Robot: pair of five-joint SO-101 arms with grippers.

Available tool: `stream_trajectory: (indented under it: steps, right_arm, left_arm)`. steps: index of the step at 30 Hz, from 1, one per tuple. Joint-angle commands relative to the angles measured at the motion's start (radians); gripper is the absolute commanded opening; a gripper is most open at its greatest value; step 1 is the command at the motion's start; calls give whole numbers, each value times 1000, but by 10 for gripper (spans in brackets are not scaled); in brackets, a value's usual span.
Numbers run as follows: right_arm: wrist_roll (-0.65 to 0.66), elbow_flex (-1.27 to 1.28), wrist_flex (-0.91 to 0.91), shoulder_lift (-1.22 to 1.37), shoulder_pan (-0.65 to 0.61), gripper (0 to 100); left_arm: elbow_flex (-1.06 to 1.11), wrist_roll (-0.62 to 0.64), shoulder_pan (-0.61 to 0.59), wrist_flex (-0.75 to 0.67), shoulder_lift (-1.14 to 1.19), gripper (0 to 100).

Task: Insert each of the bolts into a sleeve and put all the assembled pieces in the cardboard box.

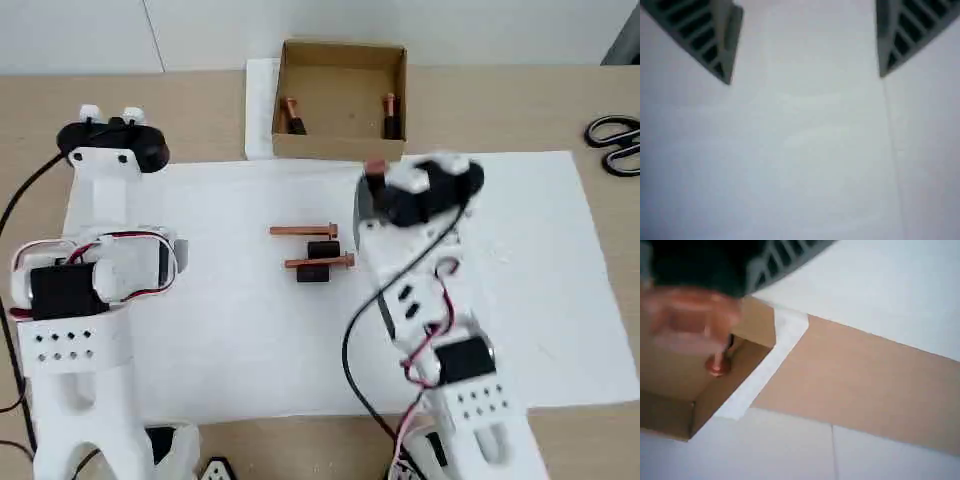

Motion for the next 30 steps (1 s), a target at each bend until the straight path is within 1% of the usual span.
stream_trajectory:
  steps: [1, 3, 10, 15, 21, 30]
  right_arm:
    - [12, -282, -111, 337, 7, 3]
    - [12, -416, -139, 513, 8, 3]
    - [14, -914, -125, 1053, 10, 3]
    - [14, -1283, 1, 1345, 7, 3]
    - [14, -1654, 104, 1592, 8, 3]
    - [15, -1953, 125, 1854, 10, 3]
  left_arm:
    - [-5, -2, -2, 5, -6, 179]
    - [-5, 0, -2, 8, -6, 179]
    - [-4, 11, -8, 11, -8, 178]
    - [-4, 38, -8, 32, -8, 178]
    - [-4, 38, -8, 46, -8, 178]
    - [54, 38, -8, 40, -8, 178]
